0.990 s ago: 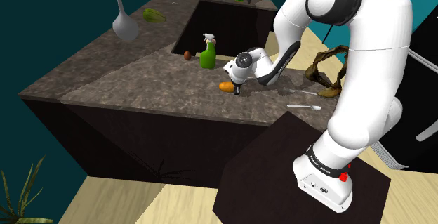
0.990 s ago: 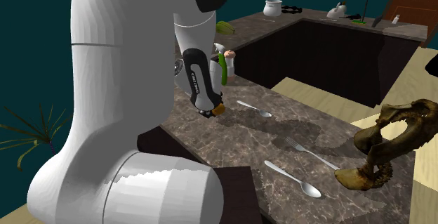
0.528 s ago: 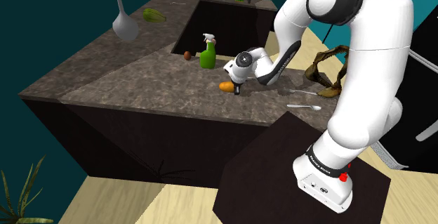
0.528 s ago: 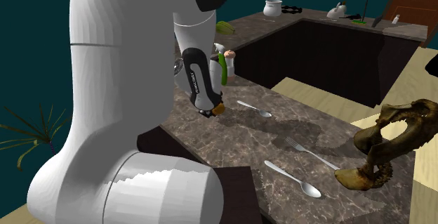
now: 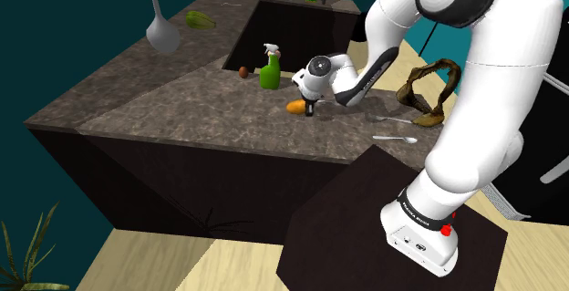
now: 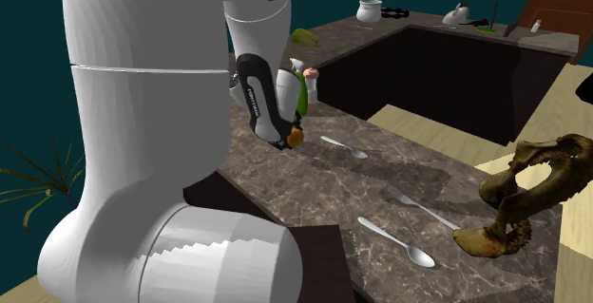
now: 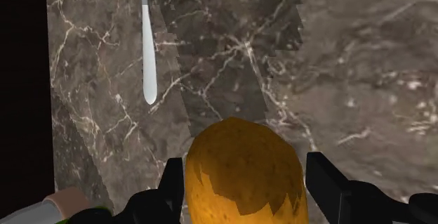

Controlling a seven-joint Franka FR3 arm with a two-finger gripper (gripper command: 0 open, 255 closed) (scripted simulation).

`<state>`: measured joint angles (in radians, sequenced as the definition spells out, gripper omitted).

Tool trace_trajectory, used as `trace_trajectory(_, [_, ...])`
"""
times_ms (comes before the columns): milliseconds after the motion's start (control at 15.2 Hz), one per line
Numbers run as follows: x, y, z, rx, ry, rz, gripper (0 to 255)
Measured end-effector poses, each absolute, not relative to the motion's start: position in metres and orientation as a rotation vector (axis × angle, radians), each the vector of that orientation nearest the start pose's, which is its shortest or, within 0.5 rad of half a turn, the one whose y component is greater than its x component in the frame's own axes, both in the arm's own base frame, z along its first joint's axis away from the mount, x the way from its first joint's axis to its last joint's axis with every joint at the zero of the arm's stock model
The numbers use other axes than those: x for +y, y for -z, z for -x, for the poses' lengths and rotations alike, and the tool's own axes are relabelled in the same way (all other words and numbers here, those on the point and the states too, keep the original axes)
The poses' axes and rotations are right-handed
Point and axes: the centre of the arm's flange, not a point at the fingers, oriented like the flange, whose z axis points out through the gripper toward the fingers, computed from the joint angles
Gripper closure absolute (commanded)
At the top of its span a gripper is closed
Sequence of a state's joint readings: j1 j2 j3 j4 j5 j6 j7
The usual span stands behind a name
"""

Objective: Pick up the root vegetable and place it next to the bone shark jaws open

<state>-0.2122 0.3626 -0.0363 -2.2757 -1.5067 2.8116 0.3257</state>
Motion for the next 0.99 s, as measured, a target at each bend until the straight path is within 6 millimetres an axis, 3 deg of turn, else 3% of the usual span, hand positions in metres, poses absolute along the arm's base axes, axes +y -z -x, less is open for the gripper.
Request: trace_trajectory(990, [-0.078,-0.268,-0.507,1.063,-0.188,-2.339,255])
